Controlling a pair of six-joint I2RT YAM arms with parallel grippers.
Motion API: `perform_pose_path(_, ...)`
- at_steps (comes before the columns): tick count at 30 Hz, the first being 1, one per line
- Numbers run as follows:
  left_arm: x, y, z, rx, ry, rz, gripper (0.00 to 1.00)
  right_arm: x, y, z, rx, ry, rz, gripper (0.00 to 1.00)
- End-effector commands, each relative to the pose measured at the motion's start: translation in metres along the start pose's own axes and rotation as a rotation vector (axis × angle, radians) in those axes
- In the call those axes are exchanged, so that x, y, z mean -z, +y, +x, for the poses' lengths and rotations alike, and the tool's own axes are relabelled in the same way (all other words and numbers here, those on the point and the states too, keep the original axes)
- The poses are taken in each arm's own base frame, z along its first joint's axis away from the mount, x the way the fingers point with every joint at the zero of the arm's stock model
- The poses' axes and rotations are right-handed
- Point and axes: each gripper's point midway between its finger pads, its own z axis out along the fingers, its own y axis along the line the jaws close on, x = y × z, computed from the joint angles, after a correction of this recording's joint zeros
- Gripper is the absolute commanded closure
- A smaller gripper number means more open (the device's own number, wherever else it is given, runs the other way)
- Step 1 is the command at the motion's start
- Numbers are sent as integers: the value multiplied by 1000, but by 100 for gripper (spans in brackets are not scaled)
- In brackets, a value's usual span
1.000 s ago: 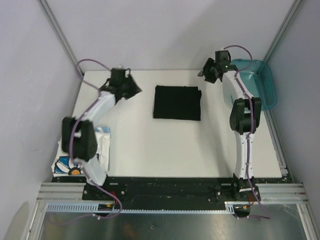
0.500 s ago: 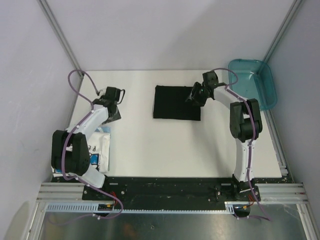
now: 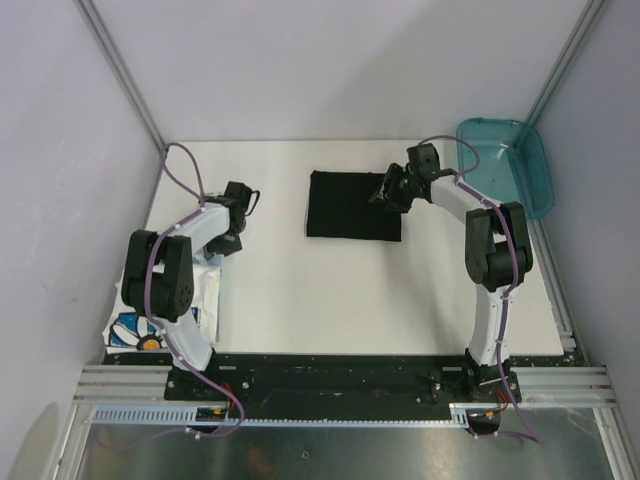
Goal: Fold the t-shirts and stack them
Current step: Put the neatly folded tshirt into the corner of the board with both arms
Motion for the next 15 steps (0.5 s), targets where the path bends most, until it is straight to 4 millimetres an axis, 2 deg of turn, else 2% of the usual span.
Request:
perform_pose_path(1, -6, -2, -13, 27, -30, -41, 47, 14, 9, -6, 22, -32, -26, 45)
perform_pose_path(7, -13, -6, -12, 17, -18, -57, 61, 19, -11, -5, 21, -37, 28, 45)
perform_pose_path(13, -17, -11, -13, 4, -14, -54, 93, 26, -29, -3, 3, -38, 53, 45)
perform_pose_path(15, -13, -15, -14, 1, -19, -36, 98, 27, -35, -2, 3, -37, 75, 44)
